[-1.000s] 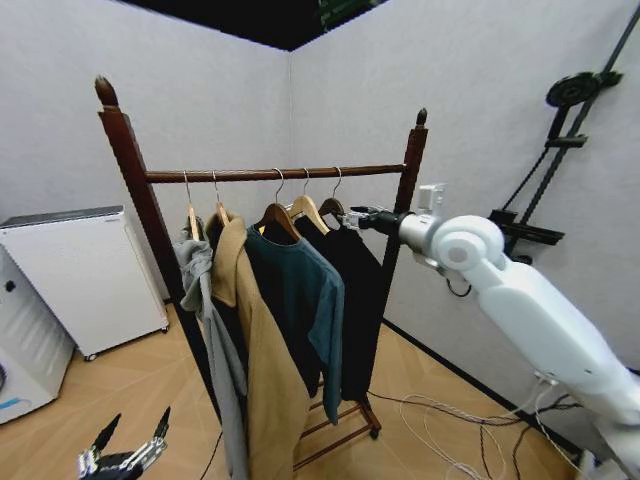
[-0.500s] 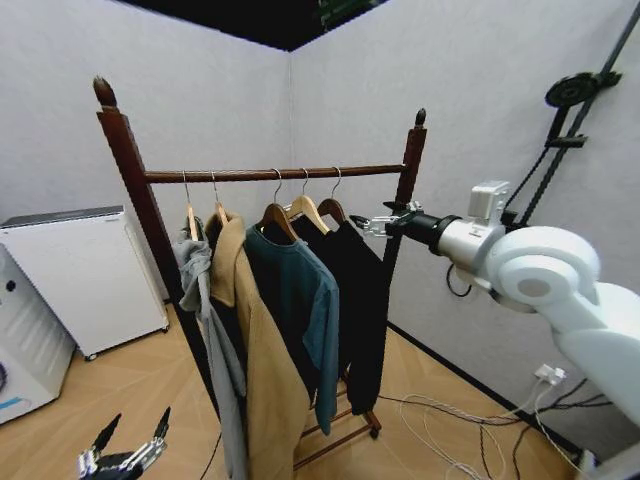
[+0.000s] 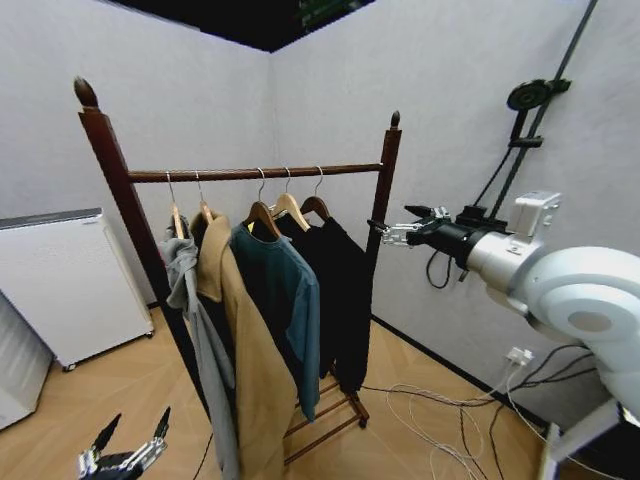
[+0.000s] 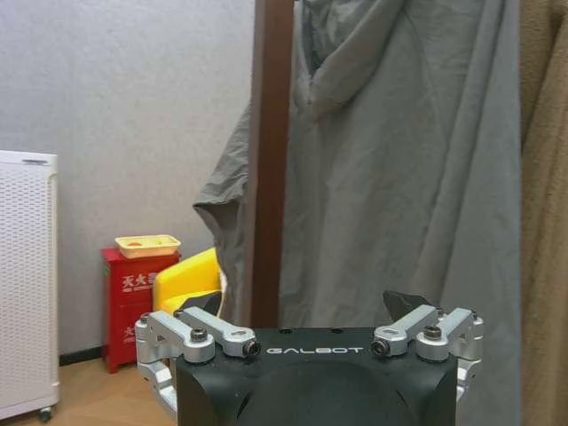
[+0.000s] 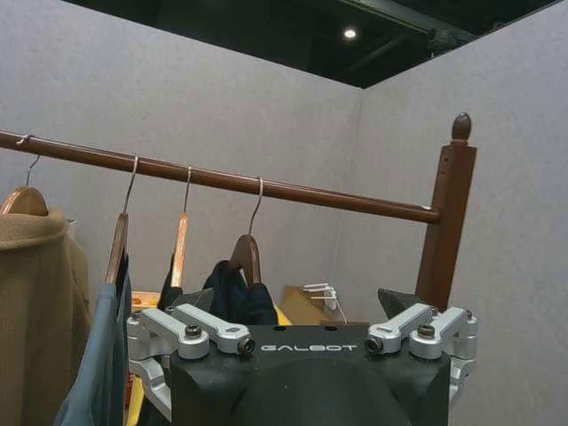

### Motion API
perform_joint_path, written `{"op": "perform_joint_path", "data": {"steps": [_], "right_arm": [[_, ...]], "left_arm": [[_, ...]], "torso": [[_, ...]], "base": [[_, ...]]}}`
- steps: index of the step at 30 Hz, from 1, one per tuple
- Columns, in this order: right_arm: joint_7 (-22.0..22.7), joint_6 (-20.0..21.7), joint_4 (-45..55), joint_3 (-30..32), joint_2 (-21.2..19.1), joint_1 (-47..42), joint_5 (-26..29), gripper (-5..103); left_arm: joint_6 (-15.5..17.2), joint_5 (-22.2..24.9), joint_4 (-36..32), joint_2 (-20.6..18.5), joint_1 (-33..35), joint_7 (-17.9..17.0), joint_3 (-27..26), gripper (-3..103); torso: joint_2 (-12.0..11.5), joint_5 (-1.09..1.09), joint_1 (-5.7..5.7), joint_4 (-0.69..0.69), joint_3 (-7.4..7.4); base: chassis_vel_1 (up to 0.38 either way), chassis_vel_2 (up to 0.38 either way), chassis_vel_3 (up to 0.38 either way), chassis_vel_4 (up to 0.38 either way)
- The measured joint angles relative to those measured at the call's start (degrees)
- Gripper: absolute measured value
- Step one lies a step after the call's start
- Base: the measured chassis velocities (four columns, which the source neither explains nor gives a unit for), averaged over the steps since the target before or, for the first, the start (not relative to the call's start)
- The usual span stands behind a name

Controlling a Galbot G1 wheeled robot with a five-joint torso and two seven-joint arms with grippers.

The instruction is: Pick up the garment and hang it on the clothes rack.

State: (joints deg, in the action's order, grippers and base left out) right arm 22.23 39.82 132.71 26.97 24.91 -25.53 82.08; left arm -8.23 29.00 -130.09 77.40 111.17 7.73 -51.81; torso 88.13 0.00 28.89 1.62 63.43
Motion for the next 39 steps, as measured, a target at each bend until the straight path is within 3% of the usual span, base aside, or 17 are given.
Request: {"op": "perform_joint_path", "data": {"steps": [23, 33, 39], "right_arm": [[1.0, 0.7, 10.7, 21.0, 3.1, -20.7, 2.1, 100], [-0.2, 1.5, 10.7, 28.2, 8.5, -32.5, -1.3, 100], [-3.5, 1.2, 10.6, 30.1, 13.8, -39.9, -7.9, 100]], "left_arm": [[0.0, 0.0, 0.0, 0.0, 0.0, 0.0, 0.0, 100], [0.0, 0.0, 0.0, 0.0, 0.0, 0.0, 0.0, 100], [0.0, 0.0, 0.0, 0.0, 0.0, 0.0, 0.0, 100]], "torso": [[0.0, -0.01, 0.01, 0.00, 0.00], [0.0, -0.01, 0.01, 0.02, 0.00], [0.0, -0.01, 0.01, -0.03, 0.00]], "base": [[-0.071, -0.157, -0.157, -0.075], [-0.021, -0.149, -0.138, -0.023], [0.095, -0.069, -0.075, 0.085]]}}
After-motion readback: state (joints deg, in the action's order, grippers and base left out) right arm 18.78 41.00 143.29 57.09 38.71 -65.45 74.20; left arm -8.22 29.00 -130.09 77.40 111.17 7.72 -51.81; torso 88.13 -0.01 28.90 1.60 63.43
